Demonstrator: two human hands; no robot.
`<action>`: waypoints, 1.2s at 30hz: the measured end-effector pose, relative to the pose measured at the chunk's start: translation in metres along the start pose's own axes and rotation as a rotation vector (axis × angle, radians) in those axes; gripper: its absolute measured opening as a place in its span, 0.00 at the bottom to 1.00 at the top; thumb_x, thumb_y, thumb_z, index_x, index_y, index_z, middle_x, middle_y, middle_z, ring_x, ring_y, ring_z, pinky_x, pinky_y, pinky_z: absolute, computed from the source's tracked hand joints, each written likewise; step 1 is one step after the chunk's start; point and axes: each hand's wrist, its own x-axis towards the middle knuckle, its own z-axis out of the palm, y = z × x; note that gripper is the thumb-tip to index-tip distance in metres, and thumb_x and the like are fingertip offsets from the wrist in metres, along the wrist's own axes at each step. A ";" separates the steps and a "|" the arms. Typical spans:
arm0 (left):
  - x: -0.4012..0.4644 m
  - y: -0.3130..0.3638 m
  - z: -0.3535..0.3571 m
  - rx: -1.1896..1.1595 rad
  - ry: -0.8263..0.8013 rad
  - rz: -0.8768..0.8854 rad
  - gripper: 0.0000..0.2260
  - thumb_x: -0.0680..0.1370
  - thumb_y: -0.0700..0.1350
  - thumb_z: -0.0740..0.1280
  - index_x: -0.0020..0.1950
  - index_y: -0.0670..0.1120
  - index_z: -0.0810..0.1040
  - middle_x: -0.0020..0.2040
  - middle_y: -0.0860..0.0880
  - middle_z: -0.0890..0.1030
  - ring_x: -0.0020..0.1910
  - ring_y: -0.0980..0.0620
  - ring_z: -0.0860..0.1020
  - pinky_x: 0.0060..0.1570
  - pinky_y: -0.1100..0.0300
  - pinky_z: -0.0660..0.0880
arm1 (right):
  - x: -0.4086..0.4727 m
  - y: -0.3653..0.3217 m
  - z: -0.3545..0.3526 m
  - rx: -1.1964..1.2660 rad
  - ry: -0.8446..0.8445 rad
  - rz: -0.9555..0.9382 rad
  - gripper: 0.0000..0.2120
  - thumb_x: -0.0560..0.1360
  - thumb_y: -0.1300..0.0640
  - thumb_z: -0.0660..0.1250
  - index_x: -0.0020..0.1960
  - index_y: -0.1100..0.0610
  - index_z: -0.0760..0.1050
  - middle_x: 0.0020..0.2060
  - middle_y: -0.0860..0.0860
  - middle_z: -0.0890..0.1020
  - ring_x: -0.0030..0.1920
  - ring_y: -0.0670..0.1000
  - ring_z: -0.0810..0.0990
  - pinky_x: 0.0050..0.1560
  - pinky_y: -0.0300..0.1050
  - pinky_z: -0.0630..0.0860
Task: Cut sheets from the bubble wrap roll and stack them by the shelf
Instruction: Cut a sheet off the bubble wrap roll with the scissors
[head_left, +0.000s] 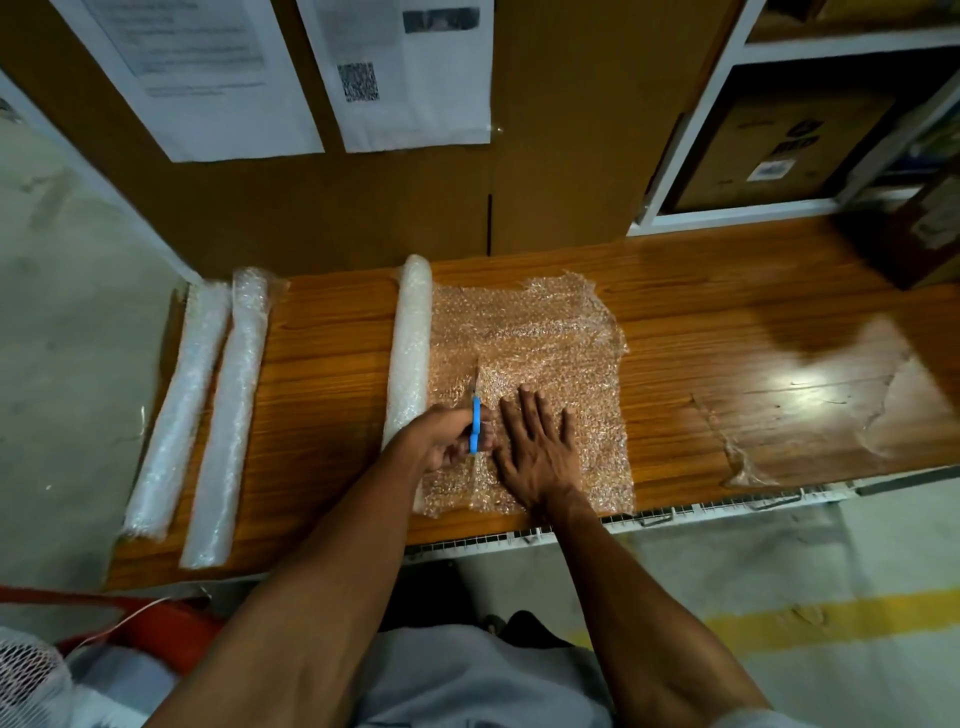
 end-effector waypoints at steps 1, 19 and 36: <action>-0.002 0.003 -0.002 0.006 -0.021 -0.012 0.09 0.84 0.46 0.65 0.59 0.46 0.83 0.41 0.46 0.86 0.38 0.54 0.84 0.22 0.68 0.64 | 0.000 -0.001 0.000 0.002 -0.002 0.004 0.34 0.83 0.34 0.36 0.85 0.48 0.35 0.83 0.52 0.34 0.83 0.57 0.33 0.80 0.68 0.37; 0.011 0.020 -0.004 0.070 -0.018 -0.032 0.11 0.82 0.49 0.68 0.59 0.46 0.84 0.44 0.46 0.84 0.36 0.53 0.83 0.31 0.65 0.71 | 0.018 0.000 -0.023 0.135 0.191 0.007 0.27 0.85 0.40 0.47 0.78 0.52 0.63 0.76 0.54 0.68 0.75 0.57 0.67 0.75 0.59 0.62; 0.025 0.021 0.014 0.093 0.162 -0.022 0.06 0.79 0.45 0.73 0.50 0.42 0.84 0.36 0.46 0.86 0.23 0.58 0.72 0.24 0.65 0.60 | 0.050 0.037 -0.019 0.029 0.002 -0.004 0.33 0.84 0.36 0.36 0.85 0.48 0.37 0.84 0.50 0.36 0.83 0.54 0.32 0.81 0.65 0.38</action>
